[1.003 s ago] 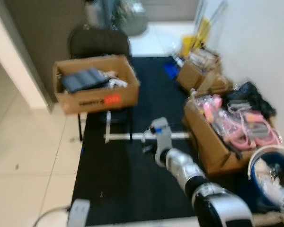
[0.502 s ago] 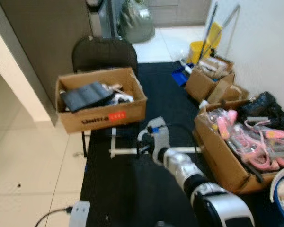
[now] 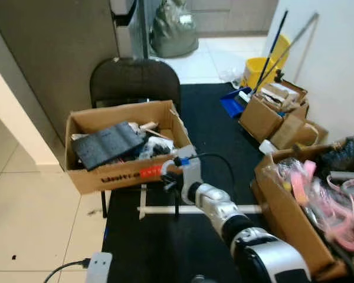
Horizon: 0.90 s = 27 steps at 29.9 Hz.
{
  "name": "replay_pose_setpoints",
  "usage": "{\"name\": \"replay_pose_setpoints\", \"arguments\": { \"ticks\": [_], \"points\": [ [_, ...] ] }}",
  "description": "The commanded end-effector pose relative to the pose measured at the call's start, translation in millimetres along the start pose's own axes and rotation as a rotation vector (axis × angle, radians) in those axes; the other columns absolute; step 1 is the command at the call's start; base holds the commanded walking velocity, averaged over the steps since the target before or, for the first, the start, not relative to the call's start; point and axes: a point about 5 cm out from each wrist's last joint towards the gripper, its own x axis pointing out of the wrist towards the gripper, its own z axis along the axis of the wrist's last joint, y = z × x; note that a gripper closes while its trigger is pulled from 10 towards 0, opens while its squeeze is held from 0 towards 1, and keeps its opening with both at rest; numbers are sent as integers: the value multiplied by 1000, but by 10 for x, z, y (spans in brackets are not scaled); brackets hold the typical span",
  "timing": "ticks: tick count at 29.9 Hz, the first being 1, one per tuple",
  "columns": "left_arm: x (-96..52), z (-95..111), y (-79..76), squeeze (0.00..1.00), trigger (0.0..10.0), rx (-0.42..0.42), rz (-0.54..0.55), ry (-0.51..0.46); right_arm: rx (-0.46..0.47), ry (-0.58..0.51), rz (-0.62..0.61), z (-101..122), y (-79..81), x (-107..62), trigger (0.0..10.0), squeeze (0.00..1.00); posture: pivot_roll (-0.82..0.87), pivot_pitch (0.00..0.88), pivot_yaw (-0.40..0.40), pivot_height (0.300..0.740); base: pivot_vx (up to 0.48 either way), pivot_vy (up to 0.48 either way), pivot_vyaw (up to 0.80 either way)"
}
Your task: Picking trash to rubbish bin
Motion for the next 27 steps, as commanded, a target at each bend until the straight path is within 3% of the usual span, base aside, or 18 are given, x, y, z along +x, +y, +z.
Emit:
{"name": "replay_pose_setpoints", "arguments": {
  "ticks": [1, 11, 18, 19, 27],
  "points": [
    [-44, -209, -22, 0, 10000, 0, -6, 81, -6, -24, 60, 44, 115, 57, 10000, 0, -2, 50, 1, 740, 480, 0, 0],
    [-40, -206, -39, 0, 10000, -11, -5, 80, -43, -5, 96, -9, 228, 88, 10000, 0, -1, 51, -3, 740, 480, 0, 0],
    [-42, -232, -46, 0, 10000, -22, 21, 99, -71, 30, 50, -79, 197, 68, 10000, 0, -8, 53, -3, 740, 114, 0, 0],
    [-42, -233, -45, 0, 10000, -19, 24, 99, -71, 22, 35, -90, 179, 53, 10000, 1000, -8, 53, -3, 740, 0, 0, 0],
    [-41, -227, -38, 0, 10000, -15, 28, 99, -70, 34, 31, -136, 159, 27, 10000, 1000, -11, 57, 1, 740, 0, 0, 0]
  ]
}}
